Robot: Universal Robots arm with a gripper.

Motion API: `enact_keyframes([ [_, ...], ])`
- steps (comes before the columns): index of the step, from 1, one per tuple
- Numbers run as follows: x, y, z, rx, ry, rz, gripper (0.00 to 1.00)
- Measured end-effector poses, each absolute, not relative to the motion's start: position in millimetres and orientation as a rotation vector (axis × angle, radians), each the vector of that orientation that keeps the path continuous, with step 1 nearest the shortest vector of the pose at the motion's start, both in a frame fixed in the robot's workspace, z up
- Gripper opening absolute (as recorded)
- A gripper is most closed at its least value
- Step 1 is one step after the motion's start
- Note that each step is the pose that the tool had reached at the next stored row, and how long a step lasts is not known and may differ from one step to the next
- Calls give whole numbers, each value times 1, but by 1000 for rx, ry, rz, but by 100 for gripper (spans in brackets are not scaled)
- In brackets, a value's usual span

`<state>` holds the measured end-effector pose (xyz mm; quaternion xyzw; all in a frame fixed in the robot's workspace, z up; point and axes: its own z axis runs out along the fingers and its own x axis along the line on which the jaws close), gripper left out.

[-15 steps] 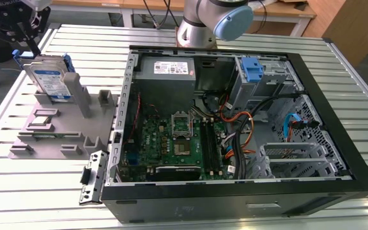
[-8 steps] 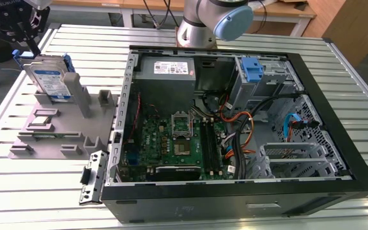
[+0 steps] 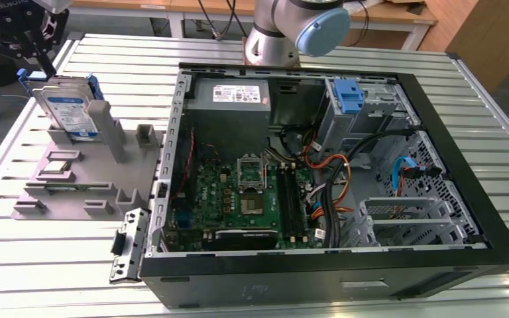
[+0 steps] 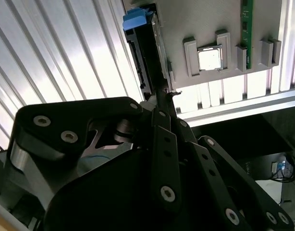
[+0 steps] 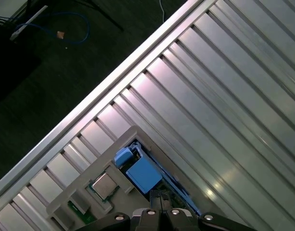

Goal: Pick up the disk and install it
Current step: 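Pick up the disk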

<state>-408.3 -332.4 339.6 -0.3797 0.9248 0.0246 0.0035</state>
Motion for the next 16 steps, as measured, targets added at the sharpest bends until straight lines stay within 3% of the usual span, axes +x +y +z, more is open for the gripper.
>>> enact_keyframes([
  [16, -408, -332, 340, -1242, 2878, 77, 10],
])
